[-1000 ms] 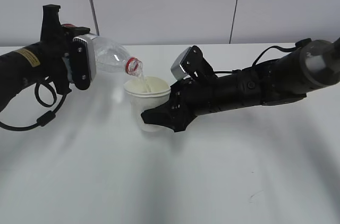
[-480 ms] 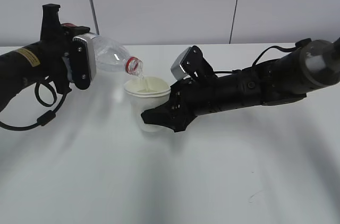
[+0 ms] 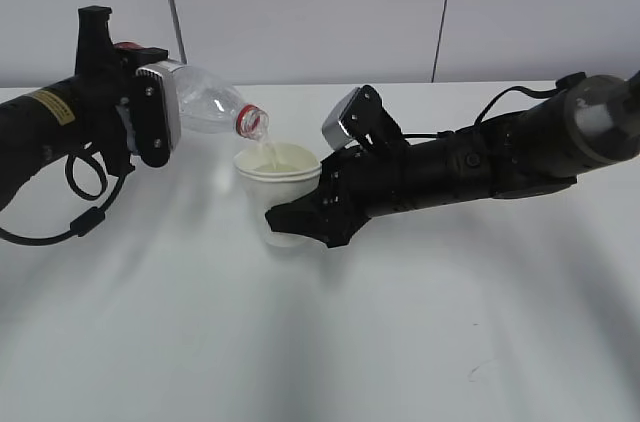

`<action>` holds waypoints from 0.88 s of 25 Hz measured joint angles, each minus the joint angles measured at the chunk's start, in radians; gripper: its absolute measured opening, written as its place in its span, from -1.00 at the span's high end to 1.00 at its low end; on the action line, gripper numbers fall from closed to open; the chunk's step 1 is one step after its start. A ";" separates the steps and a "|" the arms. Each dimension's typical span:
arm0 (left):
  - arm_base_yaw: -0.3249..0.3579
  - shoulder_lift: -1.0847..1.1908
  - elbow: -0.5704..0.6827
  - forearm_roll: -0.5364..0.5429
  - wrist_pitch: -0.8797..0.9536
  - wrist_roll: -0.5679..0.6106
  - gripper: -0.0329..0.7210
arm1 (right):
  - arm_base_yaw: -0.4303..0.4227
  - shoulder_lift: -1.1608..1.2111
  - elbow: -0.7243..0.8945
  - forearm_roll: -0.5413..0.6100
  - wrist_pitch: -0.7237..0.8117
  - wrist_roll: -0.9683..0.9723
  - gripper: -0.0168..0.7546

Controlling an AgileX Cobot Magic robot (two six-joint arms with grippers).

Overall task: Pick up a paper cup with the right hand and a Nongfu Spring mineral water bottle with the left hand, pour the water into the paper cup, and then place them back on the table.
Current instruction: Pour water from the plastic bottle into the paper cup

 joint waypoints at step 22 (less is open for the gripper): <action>-0.080 0.000 0.000 -0.207 0.000 -0.058 0.06 | 0.000 0.000 -0.022 0.017 0.008 0.000 -0.33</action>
